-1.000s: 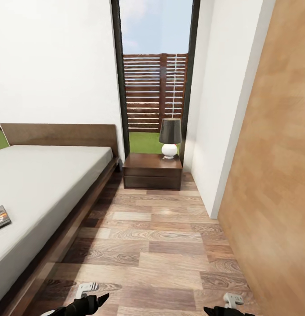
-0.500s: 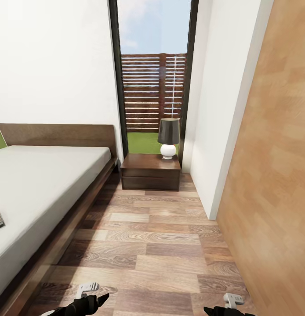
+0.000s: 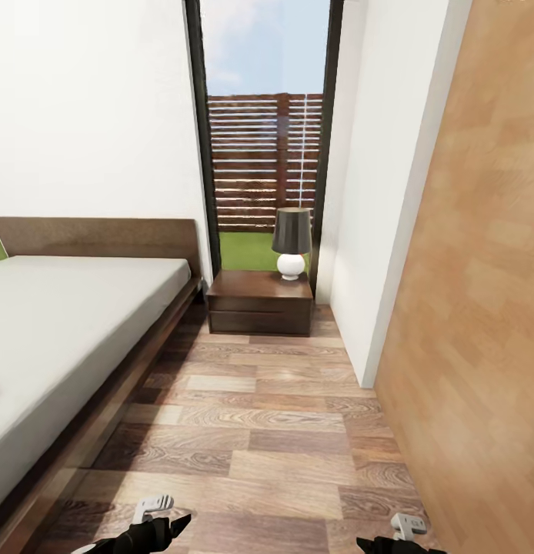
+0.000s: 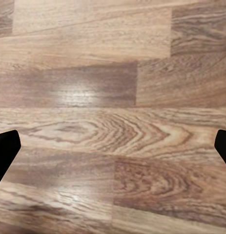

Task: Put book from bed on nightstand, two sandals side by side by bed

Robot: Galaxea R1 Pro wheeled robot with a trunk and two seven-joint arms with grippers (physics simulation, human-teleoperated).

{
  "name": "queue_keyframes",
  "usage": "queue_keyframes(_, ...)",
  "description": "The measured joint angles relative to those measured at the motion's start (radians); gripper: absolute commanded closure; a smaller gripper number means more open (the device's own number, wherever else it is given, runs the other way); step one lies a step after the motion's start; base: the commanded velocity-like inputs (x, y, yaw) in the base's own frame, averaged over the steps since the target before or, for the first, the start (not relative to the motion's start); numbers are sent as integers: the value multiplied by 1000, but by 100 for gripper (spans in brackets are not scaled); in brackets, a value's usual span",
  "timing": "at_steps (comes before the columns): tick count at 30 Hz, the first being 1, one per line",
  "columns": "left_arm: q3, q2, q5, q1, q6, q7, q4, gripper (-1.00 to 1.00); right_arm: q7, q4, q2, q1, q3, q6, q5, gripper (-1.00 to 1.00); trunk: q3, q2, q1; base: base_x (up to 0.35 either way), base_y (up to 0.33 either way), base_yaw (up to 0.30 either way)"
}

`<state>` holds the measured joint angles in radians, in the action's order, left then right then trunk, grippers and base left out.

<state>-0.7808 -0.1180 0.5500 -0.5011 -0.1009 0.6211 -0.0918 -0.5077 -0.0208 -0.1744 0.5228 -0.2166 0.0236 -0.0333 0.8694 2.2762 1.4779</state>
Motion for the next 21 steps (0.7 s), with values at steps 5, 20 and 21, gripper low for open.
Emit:
queue_keyframes(5, 0, 0, -1, 0, 1, 0, -1, -100, 0, 0, 0, 0, 0, 0, 0, -100, -16, -35, -19, 0, 0, 0)
queue_keyframes(20, 0, 0, -1, 0, 1, 0, 0, -100, 0, 0, 0, 0, 0, 0, 0, -100, -63, -140, -77, 0, 0, 0)
queue_keyframes(21, 0, 0, 0, 0, 1, 0, 0, -100, 0, 0, 0, 0, 0, 0, 0, -100, -66, -147, -81, 0, 0, 0)
